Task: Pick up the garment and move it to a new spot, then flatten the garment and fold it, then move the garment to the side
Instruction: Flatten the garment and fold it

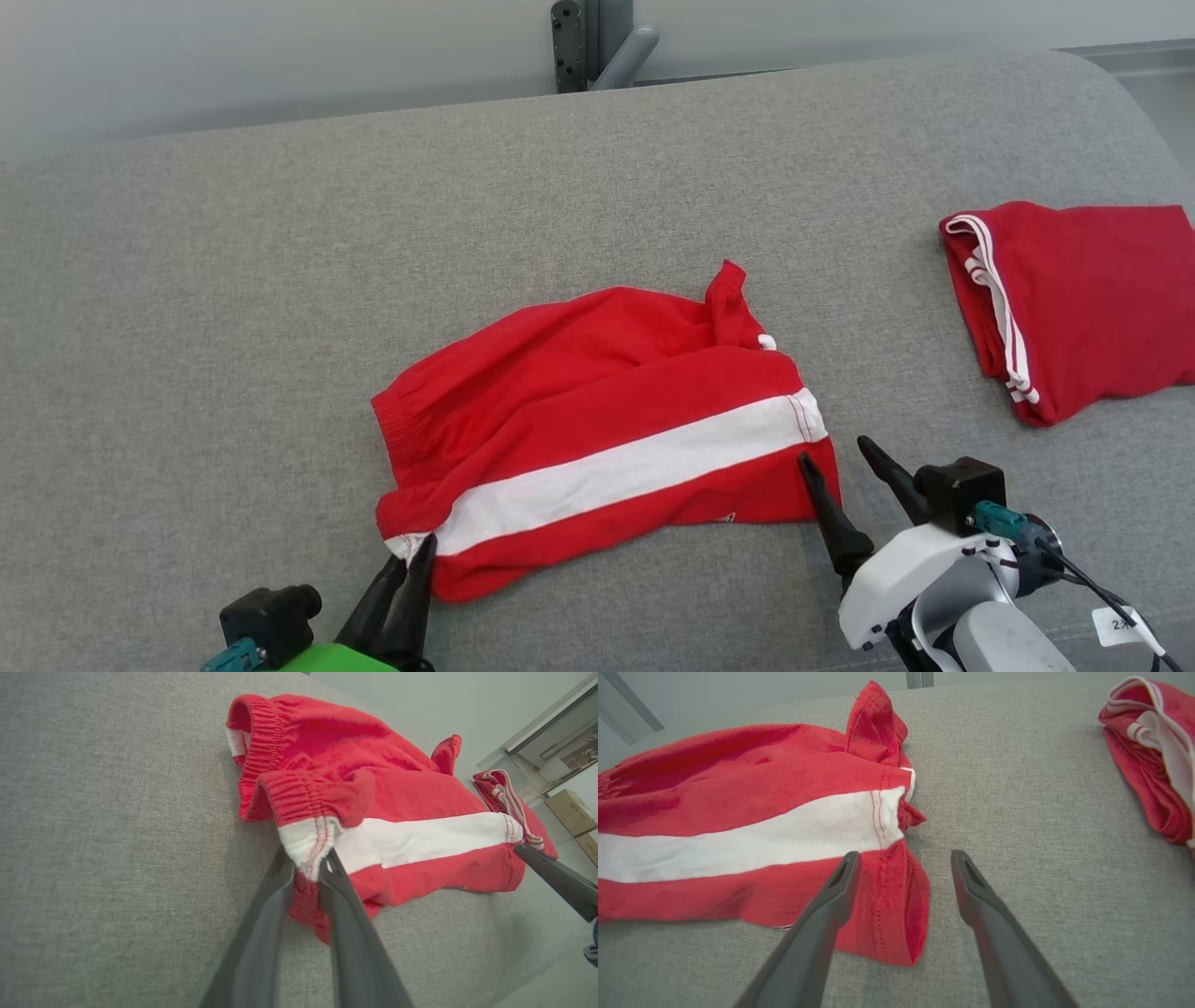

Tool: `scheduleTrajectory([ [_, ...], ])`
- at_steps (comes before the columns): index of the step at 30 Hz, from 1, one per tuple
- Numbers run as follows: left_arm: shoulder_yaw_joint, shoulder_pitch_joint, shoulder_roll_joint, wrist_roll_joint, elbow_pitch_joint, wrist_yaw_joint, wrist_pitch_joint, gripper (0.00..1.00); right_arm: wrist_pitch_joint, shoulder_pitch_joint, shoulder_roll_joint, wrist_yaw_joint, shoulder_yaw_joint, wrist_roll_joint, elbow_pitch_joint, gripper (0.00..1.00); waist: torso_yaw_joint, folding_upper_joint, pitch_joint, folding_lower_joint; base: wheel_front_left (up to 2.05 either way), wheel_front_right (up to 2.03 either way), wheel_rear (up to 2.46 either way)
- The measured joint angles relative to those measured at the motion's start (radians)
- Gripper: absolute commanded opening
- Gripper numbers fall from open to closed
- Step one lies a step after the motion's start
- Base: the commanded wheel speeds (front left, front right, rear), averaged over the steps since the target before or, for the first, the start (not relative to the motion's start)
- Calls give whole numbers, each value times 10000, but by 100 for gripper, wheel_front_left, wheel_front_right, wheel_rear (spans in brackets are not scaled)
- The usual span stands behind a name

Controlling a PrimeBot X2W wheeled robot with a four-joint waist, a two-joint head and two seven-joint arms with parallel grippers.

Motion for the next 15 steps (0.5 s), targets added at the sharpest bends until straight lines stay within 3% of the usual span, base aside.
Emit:
scheduleTrajectory([
  [3, 71, 70, 8, -75, 54, 0, -42, 49, 65, 105, 38, 0, -63, -56, -151, 100, -43, 0, -1, 0, 0, 0, 0],
  [5, 109, 121, 8, -92, 105, 13, -105, 95, 94, 142, 71, 0, -90, -98, -198, 100, -53, 0, -2, 0, 0, 0, 0],
  [6, 134, 146, 0, -111, 134, 61, -117, 100, 96, 152, 96, 0, -96, -104, -199, 100, -51, 0, -5, 0, 0, 0, 0],
  [15, 671, 420, -52, 117, 102, 270, -560, 100, -374, 508, 249, 0, -585, -516, -546, 100, 63, 0, -226, 0, 0, 0, 0],
])
